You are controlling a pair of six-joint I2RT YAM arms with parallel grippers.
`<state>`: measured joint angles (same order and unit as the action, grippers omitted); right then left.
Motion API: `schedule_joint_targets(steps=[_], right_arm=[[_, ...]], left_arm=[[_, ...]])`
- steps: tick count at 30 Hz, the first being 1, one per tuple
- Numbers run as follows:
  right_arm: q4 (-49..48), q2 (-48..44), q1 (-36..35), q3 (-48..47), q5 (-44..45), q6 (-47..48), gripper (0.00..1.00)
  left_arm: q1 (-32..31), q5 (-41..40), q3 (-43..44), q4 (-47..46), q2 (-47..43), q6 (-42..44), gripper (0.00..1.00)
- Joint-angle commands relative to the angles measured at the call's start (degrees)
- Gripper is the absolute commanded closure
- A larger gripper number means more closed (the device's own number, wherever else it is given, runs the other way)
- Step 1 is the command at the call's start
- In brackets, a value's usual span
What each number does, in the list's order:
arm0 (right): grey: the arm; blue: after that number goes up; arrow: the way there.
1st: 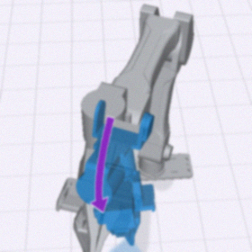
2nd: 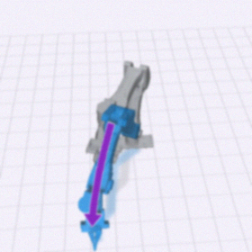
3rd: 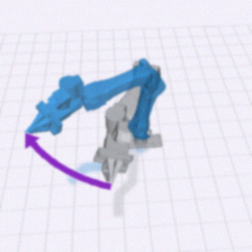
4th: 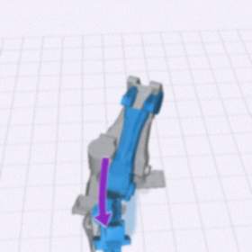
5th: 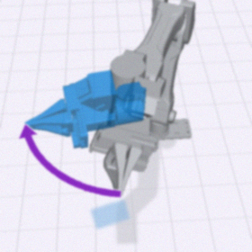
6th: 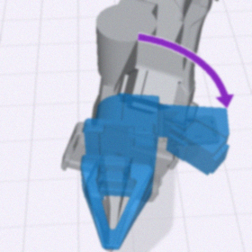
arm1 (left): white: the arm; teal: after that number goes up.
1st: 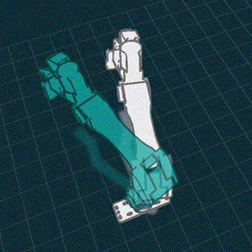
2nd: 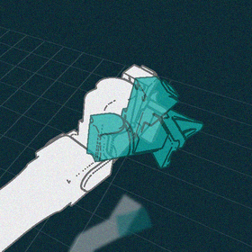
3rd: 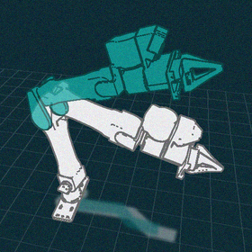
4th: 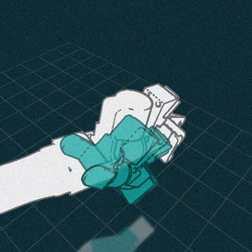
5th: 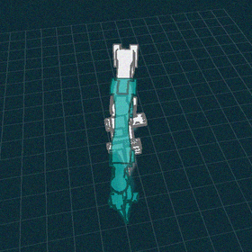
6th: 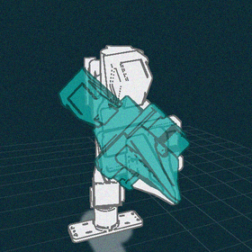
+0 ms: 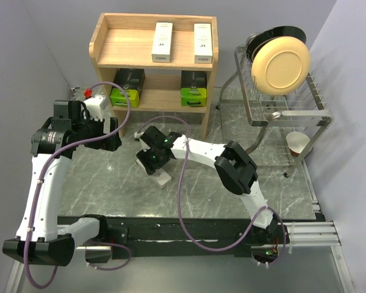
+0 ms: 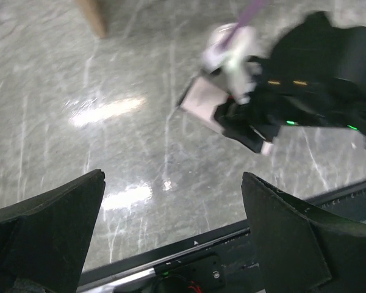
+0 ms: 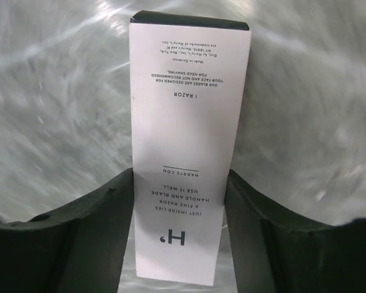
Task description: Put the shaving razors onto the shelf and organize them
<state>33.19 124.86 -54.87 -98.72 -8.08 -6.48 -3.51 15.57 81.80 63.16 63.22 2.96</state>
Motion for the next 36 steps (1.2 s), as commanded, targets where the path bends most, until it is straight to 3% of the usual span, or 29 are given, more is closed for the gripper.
schedule_joint_targets(steps=[1, 4, 8, 14, 18, 21, 27, 36], right_arm=[[3.2, -1.6, -1.5, 4.8, -2.5, -23.9, 0.39], [1.4, -0.6, -1.1, 3.0, -2.7, -26.3, 0.23], [0.6, -4.0, -0.7, -1.0, -1.5, -23.4, 0.07], [3.5, -20.9, 5.8, 3.6, 0.6, -17.5, 0.06], [5.3, -31.9, 12.9, 9.4, -1.1, -12.8, 0.05], [2.7, -39.7, 14.2, 15.2, -1.7, -10.7, 0.05], [-1.8, -50.5, 13.7, 24.6, -2.8, -10.2, 0.05], [-3.8, -54.0, 13.7, 27.3, -3.4, -7.3, 0.04]], left_arm=[[2.1, -7.7, -1.1, -1.7, -0.5, -6.0, 0.0], [5.7, -11.6, -1.8, 0.2, 0.3, -10.2, 0.0], [7.0, -7.3, -3.5, 0.3, 1.0, -12.6, 0.0], [5.3, 1.5, -8.1, -1.4, 5.5, -20.2, 0.01], [-3.7, 3.0, -14.1, -6.8, 5.9, -26.9, 0.01], [-7.8, 4.1, -19.6, -10.9, 6.7, -31.3, 0.0], [-17.0, -1.6, -27.3, -19.9, 9.1, -42.7, 0.0], [-26.1, -9.7, -29.9, -25.0, 16.9, -54.0, 0.01]])
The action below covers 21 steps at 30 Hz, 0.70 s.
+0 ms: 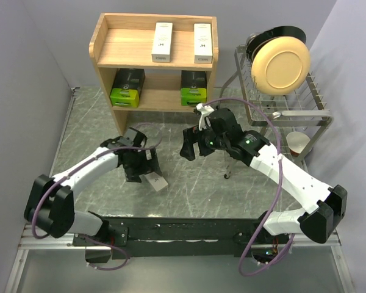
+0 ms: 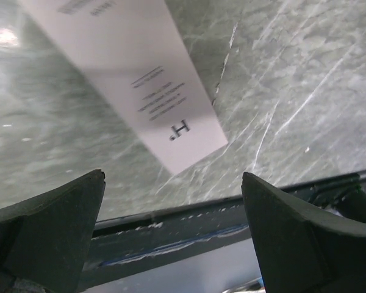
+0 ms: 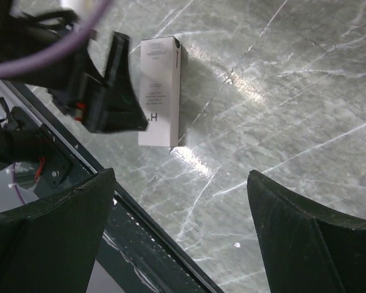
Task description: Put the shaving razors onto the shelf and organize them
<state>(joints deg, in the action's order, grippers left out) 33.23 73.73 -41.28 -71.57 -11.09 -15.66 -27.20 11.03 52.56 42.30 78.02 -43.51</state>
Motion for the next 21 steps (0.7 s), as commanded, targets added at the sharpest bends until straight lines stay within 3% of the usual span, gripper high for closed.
schedule_joint_targets(steps=[1, 13, 21], right_arm=[[-4.1, -3.1, 0.1, 0.3, -0.5, 1.9, 0.04], [-6.9, -6.5, 0.5, 4.9, -2.4, 1.2, 0.04], [-7.0, -8.9, 1.7, 8.5, -3.8, 0.0, 0.04]], left_arm=[[-2.8, -5.5, -0.8, -4.6, 3.5, -8.2, 0.01], [-6.4, -9.1, -0.5, -7.0, 16.0, -13.4, 0.0], [-7.5, -10.8, 0.7, -3.0, 13.9, -12.7, 0.01]])
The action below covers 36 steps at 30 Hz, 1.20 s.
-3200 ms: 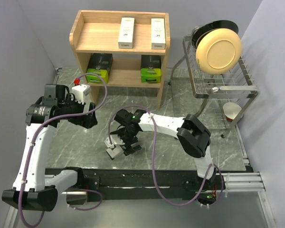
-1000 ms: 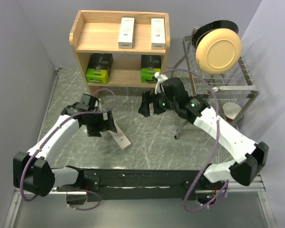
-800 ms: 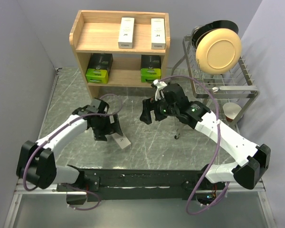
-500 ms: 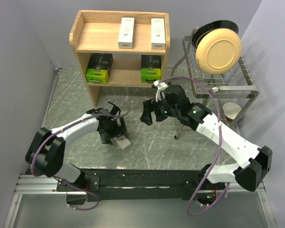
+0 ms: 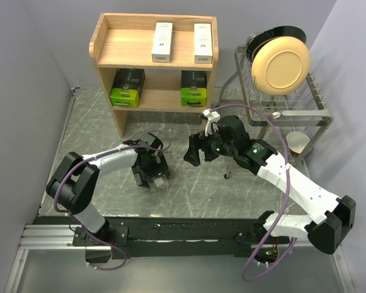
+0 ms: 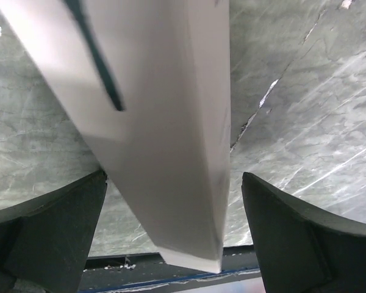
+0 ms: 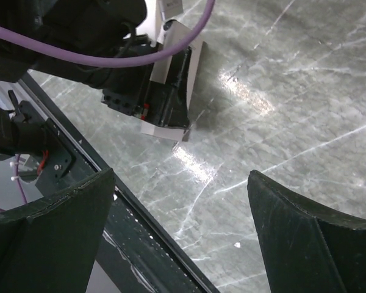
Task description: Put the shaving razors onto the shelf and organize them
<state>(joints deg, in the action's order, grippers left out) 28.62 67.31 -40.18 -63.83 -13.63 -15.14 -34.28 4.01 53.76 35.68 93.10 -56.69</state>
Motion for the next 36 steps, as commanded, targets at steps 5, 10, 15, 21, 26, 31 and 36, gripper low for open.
schedule_joint_targets(steps=[5, 10, 15, 21, 26, 31, 36], right_arm=[[-2.2, -2.6, 1.2, 0.6, -1.8, -0.5, 0.04], [-2.1, -2.4, 1.5, 1.1, -3.1, -0.9, 0.04], [-2.9, -2.0, 1.4, 2.0, -4.2, -2.2, 0.04], [-2.9, -0.9, 1.5, 0.7, -5.0, -1.8, 0.04], [-2.7, -1.4, 1.7, 0.3, -4.6, -1.3, 0.04], [-3.1, -2.4, 2.0, 1.8, -4.9, -2.1, 0.04], [-3.2, -2.5, 2.1, 2.3, -4.8, -2.1, 0.04]], left_arm=[[1.6, -8.0, -5.0, 5.0, -7.9, 3.4, 0.0], [5.9, -8.9, -5.9, 4.4, -14.9, 8.9, 0.0], [5.9, -6.9, -3.1, 2.0, -15.8, 10.2, 0.0], [1.8, -8.7, -1.4, 2.5, -12.9, 10.5, 0.01], [0.7, -12.1, -3.6, 4.6, -10.6, 7.6, 0.03], [0.7, -13.0, -3.9, 5.0, -9.2, 7.1, 0.15], [0.8, -12.2, -4.5, 4.6, -9.0, 8.2, 0.33]])
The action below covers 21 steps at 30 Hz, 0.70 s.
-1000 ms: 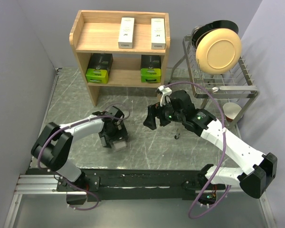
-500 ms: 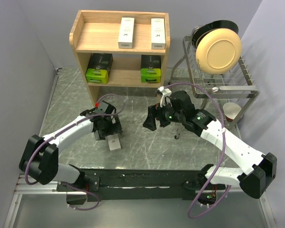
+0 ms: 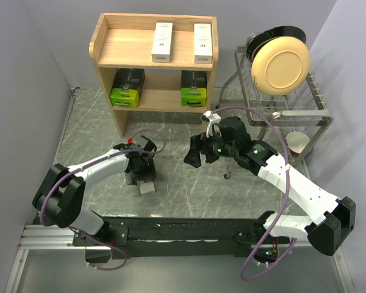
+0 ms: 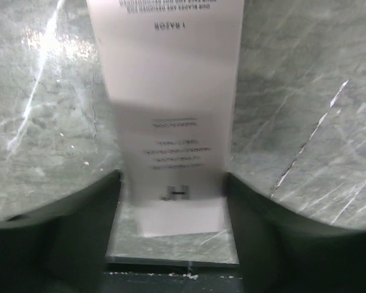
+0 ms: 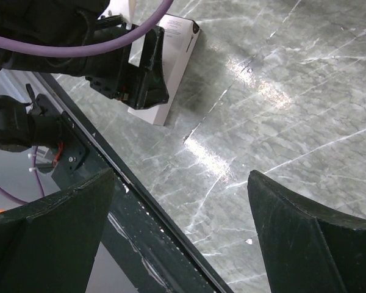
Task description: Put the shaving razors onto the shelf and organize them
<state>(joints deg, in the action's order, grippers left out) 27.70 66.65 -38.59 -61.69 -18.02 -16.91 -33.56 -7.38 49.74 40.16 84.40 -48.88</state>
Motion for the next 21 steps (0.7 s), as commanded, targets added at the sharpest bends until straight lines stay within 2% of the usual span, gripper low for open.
schedule_joint_targets(steps=[1, 6, 8, 11, 12, 13, 17, 21], right_arm=[[-2.4, -1.9, 0.5, 0.1, -0.3, -0.1, 0.04], [-2.1, -0.6, 0.7, -0.8, -0.1, 0.4, 0.04], [-2.0, -0.2, 0.8, -1.5, 0.0, 0.6, 0.04], [-1.4, 0.5, 0.7, -3.0, 0.4, 1.4, 0.04], [-1.4, 0.8, 0.7, -3.6, 0.4, 2.0, 0.04], [-1.1, 0.8, 0.7, -4.0, 0.6, 2.1, 0.04], [-0.2, 1.6, 0.7, -5.2, 0.9, 3.3, 0.04], [0.9, 2.9, 0.7, -6.2, 0.9, 4.3, 0.04]], left_arm=[[0.2, -0.8, -0.3, 0.0, -0.5, 0.6, 0.36], [1.7, -1.0, 0.4, -0.8, -3.4, 5.3, 0.47], [2.6, -1.0, 1.4, -1.6, -5.4, 7.7, 0.47], [3.7, -0.7, 4.0, -2.8, -9.7, 15.3, 0.53], [3.9, 0.1, 4.7, -3.2, -10.8, 20.6, 0.59], [3.9, 0.4, 5.6, -3.1, -13.6, 23.1, 0.6], [4.5, 1.7, 8.0, 1.0, -19.6, 32.9, 0.61], [7.4, 1.8, 11.3, 2.7, -23.9, 37.3, 0.61]])
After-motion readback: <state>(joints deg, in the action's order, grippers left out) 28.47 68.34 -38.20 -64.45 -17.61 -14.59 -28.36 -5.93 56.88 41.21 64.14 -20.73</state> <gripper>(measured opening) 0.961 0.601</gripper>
